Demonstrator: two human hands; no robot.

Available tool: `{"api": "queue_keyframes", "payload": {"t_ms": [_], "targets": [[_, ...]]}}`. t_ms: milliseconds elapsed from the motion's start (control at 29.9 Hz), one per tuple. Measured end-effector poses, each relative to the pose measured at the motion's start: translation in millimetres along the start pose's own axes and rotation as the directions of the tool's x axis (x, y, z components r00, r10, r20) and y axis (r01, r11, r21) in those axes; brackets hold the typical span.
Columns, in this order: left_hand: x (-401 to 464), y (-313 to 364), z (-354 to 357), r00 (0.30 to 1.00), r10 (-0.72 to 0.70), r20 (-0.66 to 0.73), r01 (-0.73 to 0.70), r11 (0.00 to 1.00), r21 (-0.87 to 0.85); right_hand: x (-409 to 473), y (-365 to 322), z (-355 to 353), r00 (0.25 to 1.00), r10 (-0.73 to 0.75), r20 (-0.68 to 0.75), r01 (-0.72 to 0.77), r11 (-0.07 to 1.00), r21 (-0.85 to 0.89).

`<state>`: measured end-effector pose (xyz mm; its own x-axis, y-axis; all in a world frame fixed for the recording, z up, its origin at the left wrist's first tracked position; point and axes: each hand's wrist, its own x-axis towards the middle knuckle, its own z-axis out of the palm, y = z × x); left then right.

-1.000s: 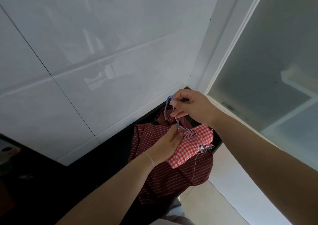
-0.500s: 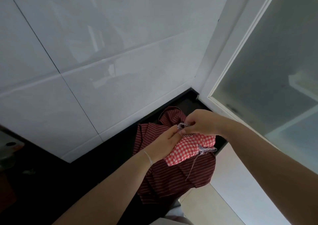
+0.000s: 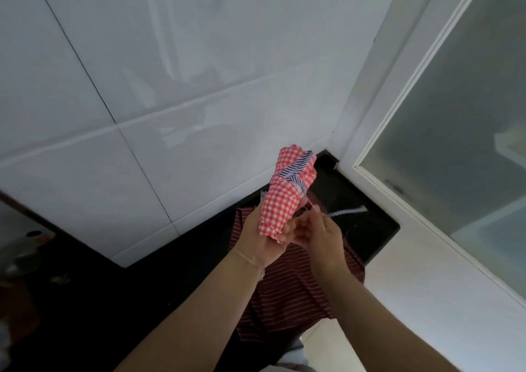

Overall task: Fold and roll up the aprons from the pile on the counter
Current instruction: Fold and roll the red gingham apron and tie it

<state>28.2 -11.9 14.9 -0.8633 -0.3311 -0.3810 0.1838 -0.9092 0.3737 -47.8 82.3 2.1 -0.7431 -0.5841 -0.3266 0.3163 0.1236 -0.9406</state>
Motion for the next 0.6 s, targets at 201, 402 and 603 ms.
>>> {"api": "queue_keyframes", "payload": {"t_ms": [201, 402, 603], "targets": [[2, -1, -34, 0.948, -0.284, -0.146, 0.29, 0.957, 0.02, 10, 11, -20, 0.463, -0.814, 0.35, 0.745, 0.143, -0.651], [-7, 6, -42, 0.843, -0.463, -0.274, 0.538, 0.716, 0.446, 37, -26, -45, 0.12, -0.365, 0.923, 0.845, -0.451, -0.288], [-1, 15, -45, 0.854, -0.446, -0.268, 0.496, 0.54, 0.681, 28, -18, -34, 0.286, -0.353, 0.891, 0.902, -0.214, -0.375]]}}
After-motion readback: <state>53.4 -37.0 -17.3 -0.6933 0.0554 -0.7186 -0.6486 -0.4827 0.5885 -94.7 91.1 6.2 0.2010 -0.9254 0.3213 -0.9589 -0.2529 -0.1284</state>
